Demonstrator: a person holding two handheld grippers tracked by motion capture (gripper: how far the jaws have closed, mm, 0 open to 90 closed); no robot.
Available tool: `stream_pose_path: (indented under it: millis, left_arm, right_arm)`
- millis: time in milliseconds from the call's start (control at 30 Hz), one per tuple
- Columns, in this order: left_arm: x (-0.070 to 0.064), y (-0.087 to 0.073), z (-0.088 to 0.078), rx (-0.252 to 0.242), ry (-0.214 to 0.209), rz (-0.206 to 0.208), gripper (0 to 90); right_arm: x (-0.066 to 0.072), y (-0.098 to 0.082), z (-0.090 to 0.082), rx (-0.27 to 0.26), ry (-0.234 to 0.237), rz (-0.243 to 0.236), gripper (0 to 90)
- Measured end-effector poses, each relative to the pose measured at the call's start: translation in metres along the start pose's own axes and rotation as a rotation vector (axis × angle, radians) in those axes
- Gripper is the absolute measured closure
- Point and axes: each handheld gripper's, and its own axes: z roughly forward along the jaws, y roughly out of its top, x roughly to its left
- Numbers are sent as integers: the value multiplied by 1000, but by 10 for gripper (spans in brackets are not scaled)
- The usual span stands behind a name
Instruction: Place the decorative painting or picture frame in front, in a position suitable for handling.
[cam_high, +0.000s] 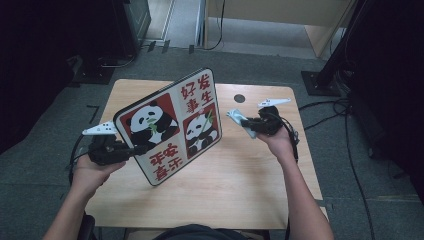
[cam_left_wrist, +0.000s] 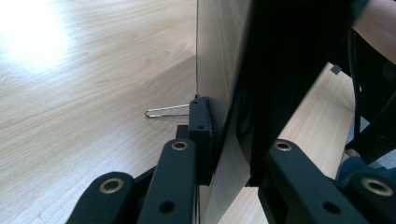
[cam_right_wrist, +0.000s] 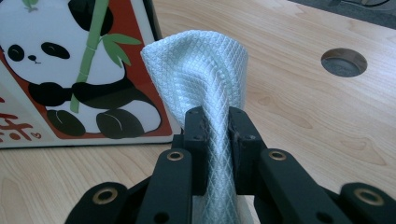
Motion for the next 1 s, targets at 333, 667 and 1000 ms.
stream_pose_path:
  millis: [333, 667, 1000]
  left_arm:
    - [-3, -1, 0, 6, -13, 4, 804]
    - [0, -1, 1, 2, -17, -5, 807]
    - [2, -1, 1, 2, -24, -7, 807]
  right_arm:
    - [13, 20, -6, 5, 21, -29, 804]
    - [29, 53, -23, -26, 29, -77, 804]
    - [51, 94, -34, -33, 36, -132, 804]
